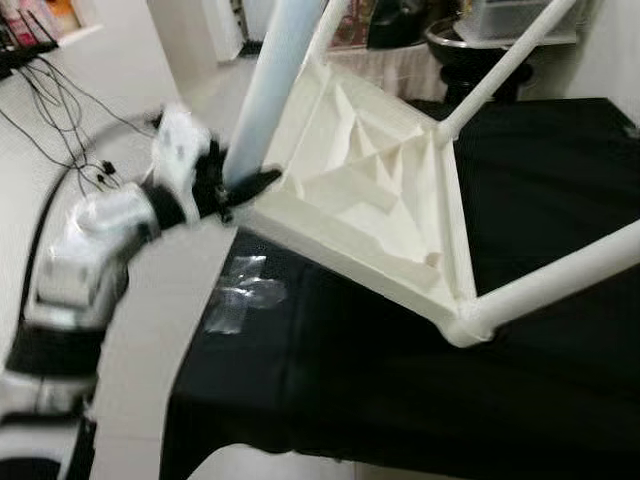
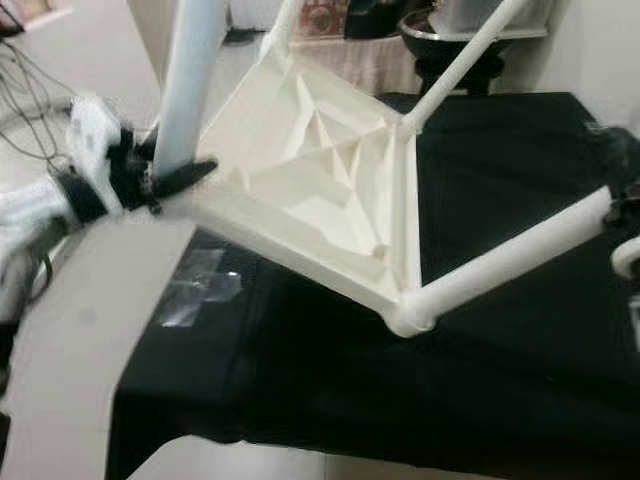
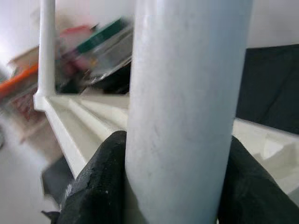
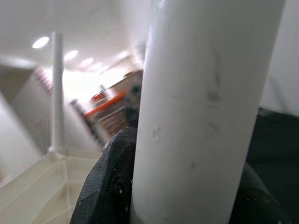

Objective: Building children table

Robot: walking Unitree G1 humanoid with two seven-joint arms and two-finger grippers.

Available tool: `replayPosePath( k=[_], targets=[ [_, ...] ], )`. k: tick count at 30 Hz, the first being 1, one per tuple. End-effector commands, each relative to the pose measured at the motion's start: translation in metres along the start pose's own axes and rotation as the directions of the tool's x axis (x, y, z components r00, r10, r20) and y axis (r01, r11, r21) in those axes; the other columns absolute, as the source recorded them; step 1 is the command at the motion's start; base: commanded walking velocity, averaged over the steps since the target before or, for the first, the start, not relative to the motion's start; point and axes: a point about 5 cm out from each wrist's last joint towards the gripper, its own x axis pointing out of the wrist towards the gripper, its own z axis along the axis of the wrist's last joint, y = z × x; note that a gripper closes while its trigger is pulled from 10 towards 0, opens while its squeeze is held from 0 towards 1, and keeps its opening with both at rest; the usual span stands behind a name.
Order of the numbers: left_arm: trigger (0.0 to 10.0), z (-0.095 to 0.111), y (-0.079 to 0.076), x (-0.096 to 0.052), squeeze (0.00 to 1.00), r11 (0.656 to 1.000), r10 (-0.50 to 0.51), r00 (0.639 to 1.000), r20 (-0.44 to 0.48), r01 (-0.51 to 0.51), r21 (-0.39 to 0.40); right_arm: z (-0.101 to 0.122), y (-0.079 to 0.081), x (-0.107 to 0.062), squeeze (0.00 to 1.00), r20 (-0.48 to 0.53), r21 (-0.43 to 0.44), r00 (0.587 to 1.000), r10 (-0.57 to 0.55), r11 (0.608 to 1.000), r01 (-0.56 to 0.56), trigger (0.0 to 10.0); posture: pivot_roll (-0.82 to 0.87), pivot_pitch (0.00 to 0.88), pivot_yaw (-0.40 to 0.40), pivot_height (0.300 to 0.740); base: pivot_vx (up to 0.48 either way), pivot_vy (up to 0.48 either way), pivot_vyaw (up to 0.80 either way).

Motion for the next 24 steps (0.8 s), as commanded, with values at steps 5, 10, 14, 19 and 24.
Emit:
replayPosePath(
  k=[5,10,14,19,24],
  targets=[
    [0.0,0.126,0.025,0.037,0.0,0.994,-0.105,0.906,0.409,0.099,0.037,-0.133,-0.007,-0.029,0.0,-0.523,-0.08,0.801,-0.292,0.952,0.295,10.0,-0.05,0.134,0.23,0.74,0.0,0.0,0.0],
    [10.0,0.151,0.023,0.062,1.0,0.989,-0.139,0.89,0.434,0.146,0.018,-0.175,0.008,-0.034,0.0,-0.613,-0.126,0.713,-0.34,0.933,0.336,10.0,-0.03,0.147,0.254,0.74,0.0,0.0,0.0],
    [10.0,0.155,0.019,0.071,1.0,0.984,-0.162,0.888,0.431,0.179,0.001,-0.19,0.01,-0.03,0.0,-0.618,-0.15,0.692,-0.374,0.92,0.363,10.0,-0.02,0.153,0.257,0.74,0.0,0.0,0.0],
    [10.0,0.152,0.011,0.076,0.0,0.952,-0.266,0.866,0.422,0.305,-0.026,-0.197,0.003,-0.015,0.0,-0.574,-0.179,0.686,-0.446,0.886,0.427,10.0,-0.01,0.162,0.259,0.74,0.0,0.0,0.0],
    [10.0,0.147,0.007,0.073,0.0,0.93,-0.315,0.852,0.417,0.364,-0.041,-0.197,-0.005,-0.012,1.0,-0.541,-0.212,0.68,-0.495,0.863,0.459,10.0,0.0,0.163,0.257,0.74,0.0,0.0,0.0]
  ],
)
